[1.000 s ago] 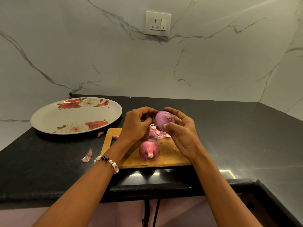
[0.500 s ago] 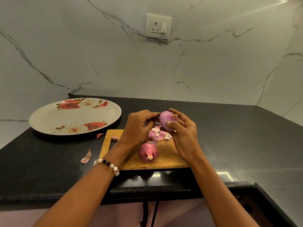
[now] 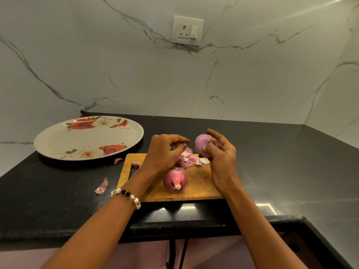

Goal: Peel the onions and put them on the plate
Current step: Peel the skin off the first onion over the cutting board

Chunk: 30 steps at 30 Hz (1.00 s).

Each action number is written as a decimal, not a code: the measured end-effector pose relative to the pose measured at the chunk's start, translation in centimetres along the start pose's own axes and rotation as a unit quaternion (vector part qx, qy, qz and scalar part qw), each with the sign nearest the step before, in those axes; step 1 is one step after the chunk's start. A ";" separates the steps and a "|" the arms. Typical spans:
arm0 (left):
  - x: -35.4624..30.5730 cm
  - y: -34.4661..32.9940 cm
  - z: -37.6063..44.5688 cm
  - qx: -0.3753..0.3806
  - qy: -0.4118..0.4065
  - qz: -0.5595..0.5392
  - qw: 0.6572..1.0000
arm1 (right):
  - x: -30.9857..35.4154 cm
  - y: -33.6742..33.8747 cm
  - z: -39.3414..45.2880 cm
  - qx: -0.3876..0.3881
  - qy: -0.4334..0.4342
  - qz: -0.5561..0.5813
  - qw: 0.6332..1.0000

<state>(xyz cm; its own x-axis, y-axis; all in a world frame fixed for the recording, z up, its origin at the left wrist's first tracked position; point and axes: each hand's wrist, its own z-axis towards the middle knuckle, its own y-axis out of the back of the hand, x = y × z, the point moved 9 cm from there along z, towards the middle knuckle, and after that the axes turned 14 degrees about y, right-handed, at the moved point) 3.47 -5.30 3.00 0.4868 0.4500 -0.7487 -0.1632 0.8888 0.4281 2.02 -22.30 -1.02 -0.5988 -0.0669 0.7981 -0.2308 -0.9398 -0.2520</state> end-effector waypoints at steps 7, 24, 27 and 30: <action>0.2 0.1 0.4 -0.003 0.024 -0.004 1.000 | 0.6 -1.7 -0.4 0.108 0.062 -0.129 0.984; -0.2 -1.4 0.1 0.056 -0.008 0.025 0.998 | 1.4 -2.4 -0.7 0.128 0.092 -0.178 0.971; -0.1 -1.4 0.1 0.055 -0.006 0.025 0.998 | 1.5 -2.6 -0.8 0.136 0.101 -0.180 0.969; 0.0 -1.3 0.1 0.048 -0.004 0.031 0.998 | 1.5 -2.8 -0.9 0.145 0.104 -0.180 0.967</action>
<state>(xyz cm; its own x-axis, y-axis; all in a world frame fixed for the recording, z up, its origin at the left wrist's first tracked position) 3.81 -6.47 2.48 0.4855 0.5033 -0.7148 -0.1104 0.8464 0.5210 1.04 -19.42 0.42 -0.6684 0.3221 0.6705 -0.2454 -0.9464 0.2100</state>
